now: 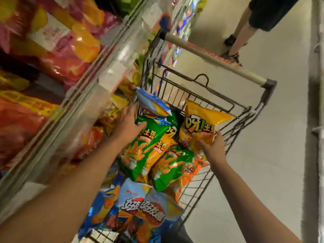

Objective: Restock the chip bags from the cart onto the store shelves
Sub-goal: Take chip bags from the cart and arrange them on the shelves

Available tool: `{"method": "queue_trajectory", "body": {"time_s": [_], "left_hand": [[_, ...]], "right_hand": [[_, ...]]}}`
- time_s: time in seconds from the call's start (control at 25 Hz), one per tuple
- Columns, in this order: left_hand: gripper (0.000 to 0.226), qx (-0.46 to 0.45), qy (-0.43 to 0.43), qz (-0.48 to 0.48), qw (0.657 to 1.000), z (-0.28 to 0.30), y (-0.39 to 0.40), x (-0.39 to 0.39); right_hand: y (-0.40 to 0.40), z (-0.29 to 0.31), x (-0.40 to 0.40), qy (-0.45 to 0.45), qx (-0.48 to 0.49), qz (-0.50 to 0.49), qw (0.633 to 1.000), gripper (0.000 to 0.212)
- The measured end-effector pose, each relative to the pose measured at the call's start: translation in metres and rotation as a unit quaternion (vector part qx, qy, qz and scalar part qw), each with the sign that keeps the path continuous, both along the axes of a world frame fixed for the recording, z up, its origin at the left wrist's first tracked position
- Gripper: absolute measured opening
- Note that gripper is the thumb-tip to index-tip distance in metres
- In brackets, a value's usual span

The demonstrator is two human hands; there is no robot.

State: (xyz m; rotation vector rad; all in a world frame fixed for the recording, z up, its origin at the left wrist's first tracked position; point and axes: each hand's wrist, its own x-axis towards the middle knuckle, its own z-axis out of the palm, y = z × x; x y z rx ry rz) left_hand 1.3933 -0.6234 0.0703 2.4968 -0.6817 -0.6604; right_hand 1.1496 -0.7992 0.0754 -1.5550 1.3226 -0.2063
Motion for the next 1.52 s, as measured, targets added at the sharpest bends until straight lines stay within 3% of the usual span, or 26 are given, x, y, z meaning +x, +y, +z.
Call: {"method": "queue_trajectory", "body": {"time_s": [0.16, 0.32, 0.4, 0.48, 0.6, 0.72, 0.88, 1.04, 1.24, 1.4, 1.52], "left_hand": [[0.096, -0.026, 0.023, 0.034, 0.999, -0.026, -0.064, 0.037], [0.114, -0.105, 0.061, 0.137, 0.983, -0.045, -0.09, 0.034], [0.098, -0.12, 0.095, 0.141, 0.978, -0.056, -0.101, 0.028], [0.069, -0.101, 0.117, 0.114, 0.981, -0.056, -0.109, 0.026], [0.057, -0.094, 0.06, 0.084, 0.99, -0.042, -0.104, 0.021], [0.051, -0.158, 0.018, 0.081, 0.984, -0.007, -0.091, 0.005], [0.068, -0.214, -0.082, 0.11, 0.967, 0.063, -0.08, -0.021], [0.069, -0.256, -0.115, 0.13, 0.951, 0.126, -0.032, -0.062], [0.042, -0.293, -0.13, 0.249, 0.914, 0.153, 0.078, -0.162], [0.047, -0.31, -0.14, 0.308, 0.889, 0.161, 0.176, -0.268], [0.052, -0.286, -0.079, 0.375, 0.878, 0.178, 0.258, -0.344]], "right_hand": [[-0.036, -0.049, 0.012, -0.056, 0.081, -0.073, 0.992, 0.059], [-0.05, -0.062, 0.011, -0.092, 0.144, -0.087, 0.982, 0.08], [-0.049, -0.065, 0.004, -0.109, 0.137, -0.087, 0.981, 0.078], [-0.047, -0.064, 0.0, -0.113, 0.124, -0.091, 0.982, 0.069], [-0.042, -0.056, -0.002, -0.119, 0.113, -0.081, 0.983, 0.059], [-0.04, -0.036, -0.005, -0.165, 0.091, -0.062, 0.98, 0.058], [-0.039, 0.01, -0.007, -0.245, 0.026, -0.03, 0.969, 0.054], [-0.026, 0.066, -0.024, -0.266, 0.012, 0.053, 0.962, 0.064], [0.045, 0.108, -0.094, -0.272, 0.087, 0.206, 0.936, 0.058], [0.137, 0.126, -0.163, -0.268, 0.083, 0.28, 0.918, 0.054], [0.197, 0.147, -0.191, -0.267, 0.069, 0.327, 0.904, 0.045]]}}
